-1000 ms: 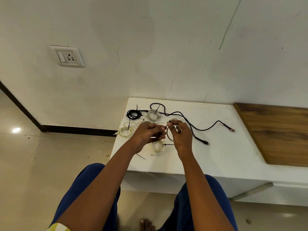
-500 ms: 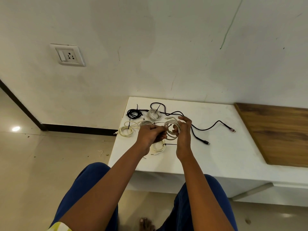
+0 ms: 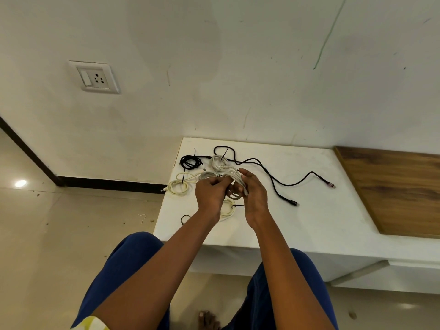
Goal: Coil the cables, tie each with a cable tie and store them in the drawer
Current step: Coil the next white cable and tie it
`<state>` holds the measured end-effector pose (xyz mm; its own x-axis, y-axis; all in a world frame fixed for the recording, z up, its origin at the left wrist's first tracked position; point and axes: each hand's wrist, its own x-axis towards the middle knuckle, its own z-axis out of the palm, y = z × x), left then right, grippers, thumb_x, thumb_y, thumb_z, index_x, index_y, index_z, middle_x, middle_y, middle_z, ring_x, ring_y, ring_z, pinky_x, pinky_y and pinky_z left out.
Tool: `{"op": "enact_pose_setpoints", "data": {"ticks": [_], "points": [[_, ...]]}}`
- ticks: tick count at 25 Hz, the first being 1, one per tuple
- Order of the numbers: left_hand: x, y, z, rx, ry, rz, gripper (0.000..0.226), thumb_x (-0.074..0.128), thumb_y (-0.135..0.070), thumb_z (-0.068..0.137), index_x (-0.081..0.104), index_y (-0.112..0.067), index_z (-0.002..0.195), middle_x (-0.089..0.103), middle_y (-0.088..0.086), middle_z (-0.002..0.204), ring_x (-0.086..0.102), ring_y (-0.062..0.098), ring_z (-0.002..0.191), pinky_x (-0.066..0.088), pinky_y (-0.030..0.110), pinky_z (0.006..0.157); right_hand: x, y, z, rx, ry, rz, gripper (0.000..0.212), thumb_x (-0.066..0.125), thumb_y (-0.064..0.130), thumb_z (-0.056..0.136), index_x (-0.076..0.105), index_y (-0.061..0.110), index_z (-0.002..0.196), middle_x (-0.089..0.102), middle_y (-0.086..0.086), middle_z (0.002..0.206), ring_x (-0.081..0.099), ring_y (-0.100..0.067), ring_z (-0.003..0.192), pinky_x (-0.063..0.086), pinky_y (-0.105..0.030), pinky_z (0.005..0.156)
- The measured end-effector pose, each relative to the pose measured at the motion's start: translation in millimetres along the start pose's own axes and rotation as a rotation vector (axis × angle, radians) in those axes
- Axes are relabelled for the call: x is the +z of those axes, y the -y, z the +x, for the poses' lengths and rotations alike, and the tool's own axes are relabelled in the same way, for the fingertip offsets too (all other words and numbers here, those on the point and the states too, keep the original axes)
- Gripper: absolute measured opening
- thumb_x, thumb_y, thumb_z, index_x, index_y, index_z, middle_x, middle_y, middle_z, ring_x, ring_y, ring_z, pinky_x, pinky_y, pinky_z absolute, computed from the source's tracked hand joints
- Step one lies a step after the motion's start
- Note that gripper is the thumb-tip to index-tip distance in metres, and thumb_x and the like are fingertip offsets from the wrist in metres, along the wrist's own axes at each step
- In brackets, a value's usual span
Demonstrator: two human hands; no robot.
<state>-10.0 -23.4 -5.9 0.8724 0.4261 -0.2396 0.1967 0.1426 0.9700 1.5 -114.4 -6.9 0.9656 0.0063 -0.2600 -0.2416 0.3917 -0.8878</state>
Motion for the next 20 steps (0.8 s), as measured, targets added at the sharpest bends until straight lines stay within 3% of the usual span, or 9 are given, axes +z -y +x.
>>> {"op": "enact_pose_setpoints", "data": {"ticks": [3, 8, 16, 20], "points": [[-2.3, 0.6, 1.4, 0.044, 0.049, -0.005, 0.022, 0.07, -0.01, 0.077, 0.065, -0.013, 0.055, 0.058, -0.006, 0.044, 0.048, 0.001, 0.039, 0.04, 0.012, 0.045, -2.8, 3.2, 0.3, 0.018, 0.11, -0.049, 0.025, 0.036, 0.008, 0.095, 0.061, 0.009, 0.097, 0.049, 0.007, 0.047, 0.046, -0.006, 0.05, 0.04, -0.019, 0.06], [-6.4, 2.2, 5.1, 0.092, 0.147, 0.002, 0.022, 0.07, -0.007, 0.077, 0.066, -0.012, 0.057, 0.057, -0.008, 0.045, 0.05, 0.001, 0.04, 0.041, 0.012, 0.045, -6.4, 6.6, 0.6, 0.065, 0.12, -0.077, 0.024, 0.037, 0.011, 0.097, 0.059, 0.009, 0.087, 0.047, 0.006, 0.047, 0.043, -0.005, 0.046, 0.037, -0.02, 0.058], [-7.9, -3.4, 4.9, 0.138, 0.264, 0.059, 0.02, 0.064, -0.003, 0.081, 0.067, -0.011, 0.063, 0.062, -0.005, 0.048, 0.055, 0.002, 0.044, 0.041, 0.012, 0.047, -6.9, 8.8, 2.3, 0.0, 0.064, -0.154, 0.014, 0.041, 0.012, 0.097, 0.055, 0.009, 0.093, 0.051, 0.004, 0.059, 0.044, -0.002, 0.048, 0.039, -0.016, 0.055], [-9.7, -7.4, 5.9, 0.07, 0.374, 0.061, 0.005, 0.068, -0.008, 0.082, 0.072, -0.011, 0.079, 0.069, -0.002, 0.063, 0.062, 0.003, 0.055, 0.047, 0.011, 0.054, -8.0, 10.6, 5.1, -0.055, -0.065, -0.159, 0.014, 0.044, 0.014, 0.096, 0.049, 0.016, 0.083, 0.051, 0.0, 0.067, 0.045, -0.007, 0.059, 0.042, -0.019, 0.062]]}}
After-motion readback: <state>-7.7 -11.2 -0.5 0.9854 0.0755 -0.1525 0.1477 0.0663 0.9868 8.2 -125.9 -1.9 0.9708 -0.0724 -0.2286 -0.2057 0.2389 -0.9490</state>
